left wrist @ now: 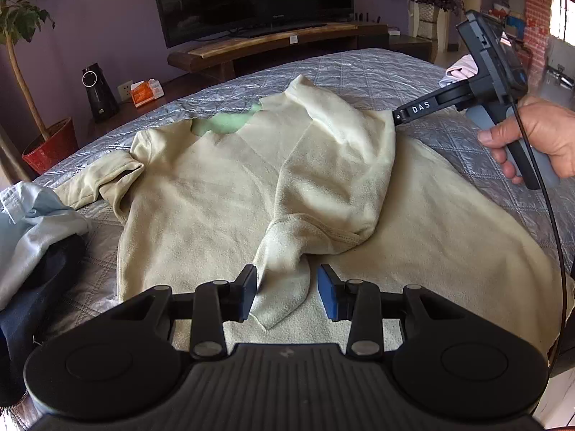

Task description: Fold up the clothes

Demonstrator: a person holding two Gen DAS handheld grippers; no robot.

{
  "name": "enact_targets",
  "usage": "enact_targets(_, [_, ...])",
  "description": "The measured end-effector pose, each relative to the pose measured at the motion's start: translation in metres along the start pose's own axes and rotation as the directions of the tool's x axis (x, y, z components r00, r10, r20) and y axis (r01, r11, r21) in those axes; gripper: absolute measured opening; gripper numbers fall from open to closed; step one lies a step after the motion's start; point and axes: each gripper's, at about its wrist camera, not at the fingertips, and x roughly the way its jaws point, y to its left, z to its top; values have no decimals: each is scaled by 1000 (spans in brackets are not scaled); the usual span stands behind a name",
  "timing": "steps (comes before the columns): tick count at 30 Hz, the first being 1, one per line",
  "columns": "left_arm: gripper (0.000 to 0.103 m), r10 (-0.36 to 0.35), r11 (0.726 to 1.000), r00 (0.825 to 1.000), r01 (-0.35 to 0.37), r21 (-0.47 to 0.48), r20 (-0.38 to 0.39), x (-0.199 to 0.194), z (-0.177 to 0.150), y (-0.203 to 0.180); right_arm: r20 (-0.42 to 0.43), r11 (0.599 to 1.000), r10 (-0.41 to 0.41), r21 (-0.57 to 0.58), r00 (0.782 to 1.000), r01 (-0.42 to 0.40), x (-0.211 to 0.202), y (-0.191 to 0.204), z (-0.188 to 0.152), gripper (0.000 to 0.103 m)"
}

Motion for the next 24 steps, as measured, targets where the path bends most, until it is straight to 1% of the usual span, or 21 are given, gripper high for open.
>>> enact_targets(1, [35,18,999,1000,-17,-44,8,-1,3,8,-2,1000,-13,-10,1000,12,-6,-3,0,68])
enact_targets(3, [35,83,987,996,-78,-142,29,-3,14,24,-1,999,-39,-25,999,39,-17,-10,-1,68])
enact_targets(5, [36,158,960,987,-145,-239,36,-4,24,41,45,998,-67,-8,997,68,-38,-22,2,67])
enact_targets(6, [36,181,947,983,-166,-277,31,-4,27,49,76,997,-74,4,994,74,-49,-27,4,67])
enact_targets(7, [37,197,934,980,-179,-310,25,-4,28,56,113,998,-57,12,992,56,-61,-29,6,68])
enact_targets(9, [38,199,913,980,-175,-368,26,-4,27,67,166,997,67,15,984,-71,-80,-24,10,68])
enact_targets(10, [38,203,898,979,-173,-405,32,-5,24,72,167,984,171,19,971,-176,-84,-18,11,68])
enact_targets(11, [38,218,879,976,-182,-441,31,-5,21,76,117,954,293,23,949,-298,-80,-4,13,68])
enact_targets(12, [38,243,860,970,-205,-467,22,-4,18,80,55,909,414,34,909,-416,-73,12,14,67])
enact_targets(13, [38,270,842,963,-231,-488,11,-3,14,84,-23,878,478,22,878,-478,-64,35,15,67])
enact_targets(15, [37,308,822,951,-272,-501,-11,-1,11,89,-141,826,554,-33,820,-563,-48,77,13,67])
enact_targets(16, [37,322,812,947,-285,-509,-16,-1,10,92,-188,798,584,-43,790,-601,-39,97,11,64])
enact_targets(19, [38,339,788,941,-277,-549,12,-7,8,101,-309,744,631,-17,711,-668,-12,131,11,65])
enact_targets(20, [38,341,782,940,-273,-561,17,-8,8,104,-316,729,643,-26,698,-684,-9,136,12,70])
enact_targets(22, [38,342,776,940,-275,-567,14,-6,8,107,-339,723,642,-33,688,-691,-10,141,15,71])
enact_targets(23, [38,343,774,939,-276,-569,11,-5,9,109,-349,723,635,-48,690,-689,-11,142,16,65])
enact_targets(24, [38,346,772,938,-279,-571,9,-5,9,110,-356,724,620,-85,699,-685,-14,144,16,54])
